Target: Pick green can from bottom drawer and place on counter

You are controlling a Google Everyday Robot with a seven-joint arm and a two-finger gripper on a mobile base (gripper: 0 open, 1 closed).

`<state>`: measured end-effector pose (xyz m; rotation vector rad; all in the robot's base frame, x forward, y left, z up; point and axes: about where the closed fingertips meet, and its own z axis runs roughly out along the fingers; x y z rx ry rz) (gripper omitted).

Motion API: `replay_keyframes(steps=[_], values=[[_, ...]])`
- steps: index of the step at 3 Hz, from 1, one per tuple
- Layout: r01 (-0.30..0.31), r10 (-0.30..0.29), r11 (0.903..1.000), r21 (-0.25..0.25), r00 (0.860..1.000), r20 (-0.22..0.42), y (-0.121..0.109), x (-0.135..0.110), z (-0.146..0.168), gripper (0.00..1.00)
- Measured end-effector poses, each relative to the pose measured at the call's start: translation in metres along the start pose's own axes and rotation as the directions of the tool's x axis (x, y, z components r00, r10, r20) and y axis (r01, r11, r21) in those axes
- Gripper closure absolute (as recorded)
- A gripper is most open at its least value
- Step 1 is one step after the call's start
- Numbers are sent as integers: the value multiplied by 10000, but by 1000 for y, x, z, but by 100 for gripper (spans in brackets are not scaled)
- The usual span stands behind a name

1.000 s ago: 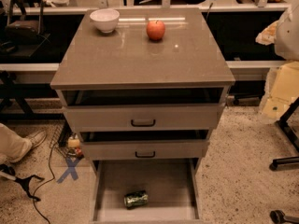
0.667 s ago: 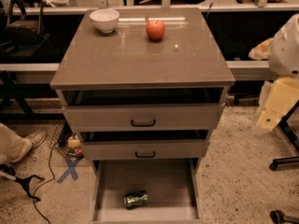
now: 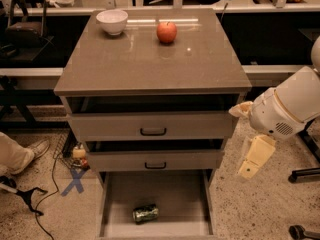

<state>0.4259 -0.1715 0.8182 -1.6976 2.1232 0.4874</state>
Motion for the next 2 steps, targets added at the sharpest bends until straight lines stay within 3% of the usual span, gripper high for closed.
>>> replay_keyframes(steps=[1,2], values=[[0,0,10000,-3,10000,1,0,0,0,0],[-96,96,10000,-12,9994,333,-3,16,33,0]])
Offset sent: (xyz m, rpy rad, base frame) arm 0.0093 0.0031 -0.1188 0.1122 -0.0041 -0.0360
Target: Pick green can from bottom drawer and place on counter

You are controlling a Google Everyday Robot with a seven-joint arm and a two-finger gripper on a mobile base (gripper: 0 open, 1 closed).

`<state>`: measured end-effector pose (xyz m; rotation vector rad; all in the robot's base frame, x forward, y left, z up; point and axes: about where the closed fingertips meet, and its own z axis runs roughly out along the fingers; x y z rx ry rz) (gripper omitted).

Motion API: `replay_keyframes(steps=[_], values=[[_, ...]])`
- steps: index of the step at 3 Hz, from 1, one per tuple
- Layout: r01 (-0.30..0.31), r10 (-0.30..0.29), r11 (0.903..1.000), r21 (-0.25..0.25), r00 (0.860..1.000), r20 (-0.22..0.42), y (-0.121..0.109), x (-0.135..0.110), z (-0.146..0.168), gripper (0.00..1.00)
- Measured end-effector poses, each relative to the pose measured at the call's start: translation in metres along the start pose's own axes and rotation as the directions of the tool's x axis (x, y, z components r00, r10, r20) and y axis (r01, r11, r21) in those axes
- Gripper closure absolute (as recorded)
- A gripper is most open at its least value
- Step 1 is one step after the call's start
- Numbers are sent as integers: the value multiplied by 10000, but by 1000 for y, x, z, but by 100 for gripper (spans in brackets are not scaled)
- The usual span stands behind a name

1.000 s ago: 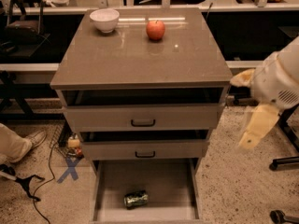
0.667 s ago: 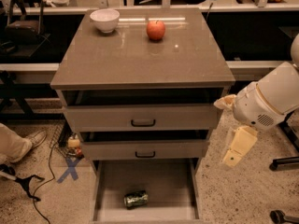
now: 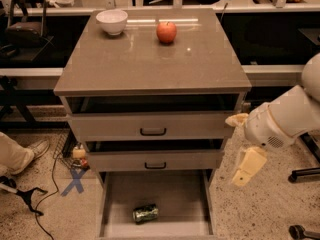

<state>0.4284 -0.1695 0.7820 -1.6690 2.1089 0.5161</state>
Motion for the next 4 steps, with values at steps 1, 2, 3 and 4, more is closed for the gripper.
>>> replay_keyframes(steps=[1,2,3,4], values=[[90,-80,9999,-143,9979,642,1,23,66,0],[279,-234,9990,-351,9924,1207,4,36,140,0],[3,140,9958,-913,9877,1560,8,46,230,0],[3,140,9958,-913,9877,1560,8,46,230,0]])
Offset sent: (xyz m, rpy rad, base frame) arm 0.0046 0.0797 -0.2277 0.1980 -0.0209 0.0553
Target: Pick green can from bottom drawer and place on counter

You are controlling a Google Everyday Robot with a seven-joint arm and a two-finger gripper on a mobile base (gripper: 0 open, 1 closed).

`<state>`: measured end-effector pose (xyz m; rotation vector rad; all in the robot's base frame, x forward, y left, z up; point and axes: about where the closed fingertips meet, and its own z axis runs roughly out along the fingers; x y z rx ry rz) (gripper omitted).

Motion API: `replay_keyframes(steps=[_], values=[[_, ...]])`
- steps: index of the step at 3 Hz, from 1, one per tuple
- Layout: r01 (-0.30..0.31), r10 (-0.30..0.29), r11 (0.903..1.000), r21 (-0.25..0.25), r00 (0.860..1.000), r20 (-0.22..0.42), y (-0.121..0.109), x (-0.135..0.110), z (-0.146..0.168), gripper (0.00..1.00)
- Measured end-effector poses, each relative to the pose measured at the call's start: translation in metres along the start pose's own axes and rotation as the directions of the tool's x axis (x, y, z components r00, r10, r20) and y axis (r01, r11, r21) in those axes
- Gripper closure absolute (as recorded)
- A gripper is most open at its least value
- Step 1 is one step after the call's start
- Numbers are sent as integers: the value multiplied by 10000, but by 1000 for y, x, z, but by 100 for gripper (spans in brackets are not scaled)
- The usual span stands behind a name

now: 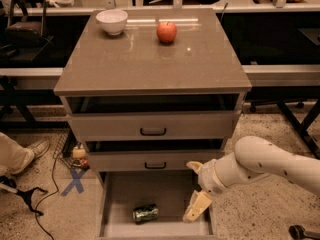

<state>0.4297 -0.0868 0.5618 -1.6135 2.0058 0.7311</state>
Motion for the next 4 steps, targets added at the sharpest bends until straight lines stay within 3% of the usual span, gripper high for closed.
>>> replay_keyframes(steps=[1,2,3,4], values=[[190,-191,9998,83,9998,97,-12,19,39,0],[587,-592,9981,194,9980,219,-39,52,110,0],[492,-489,9987,-96,9983,327,-58,87,206,0],[293,-280,9990,-346,9989,376,-44,94,212,0]])
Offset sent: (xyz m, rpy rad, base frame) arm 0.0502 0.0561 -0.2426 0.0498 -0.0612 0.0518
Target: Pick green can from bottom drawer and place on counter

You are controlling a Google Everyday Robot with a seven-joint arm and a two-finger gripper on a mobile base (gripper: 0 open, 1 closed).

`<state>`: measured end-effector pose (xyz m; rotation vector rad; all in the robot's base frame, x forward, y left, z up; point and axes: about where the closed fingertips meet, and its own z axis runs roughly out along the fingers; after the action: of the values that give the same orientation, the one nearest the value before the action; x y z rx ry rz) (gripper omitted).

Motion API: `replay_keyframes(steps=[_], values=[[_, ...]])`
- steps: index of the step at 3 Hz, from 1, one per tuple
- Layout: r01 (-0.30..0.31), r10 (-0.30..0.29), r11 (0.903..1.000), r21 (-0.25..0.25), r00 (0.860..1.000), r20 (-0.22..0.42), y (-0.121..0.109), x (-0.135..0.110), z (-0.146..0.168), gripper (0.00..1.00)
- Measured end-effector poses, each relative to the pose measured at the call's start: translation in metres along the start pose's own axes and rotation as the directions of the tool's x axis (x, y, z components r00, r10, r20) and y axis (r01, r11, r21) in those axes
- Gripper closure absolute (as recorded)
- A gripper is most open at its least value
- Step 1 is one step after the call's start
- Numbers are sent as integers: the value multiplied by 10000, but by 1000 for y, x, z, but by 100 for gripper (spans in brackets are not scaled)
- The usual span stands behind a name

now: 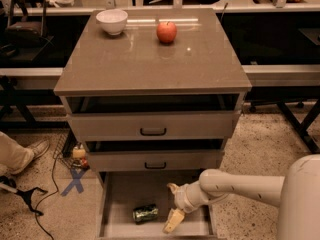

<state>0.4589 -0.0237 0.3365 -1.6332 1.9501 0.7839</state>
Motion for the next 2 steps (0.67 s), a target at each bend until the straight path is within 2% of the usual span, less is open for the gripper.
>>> replay_keyframes(steps=[1,2], values=[[41,-41,10000,38,10000,-11,-2,-2,-2,0],[284,-283,9996,85,9995,-102,-7,7,20,0]])
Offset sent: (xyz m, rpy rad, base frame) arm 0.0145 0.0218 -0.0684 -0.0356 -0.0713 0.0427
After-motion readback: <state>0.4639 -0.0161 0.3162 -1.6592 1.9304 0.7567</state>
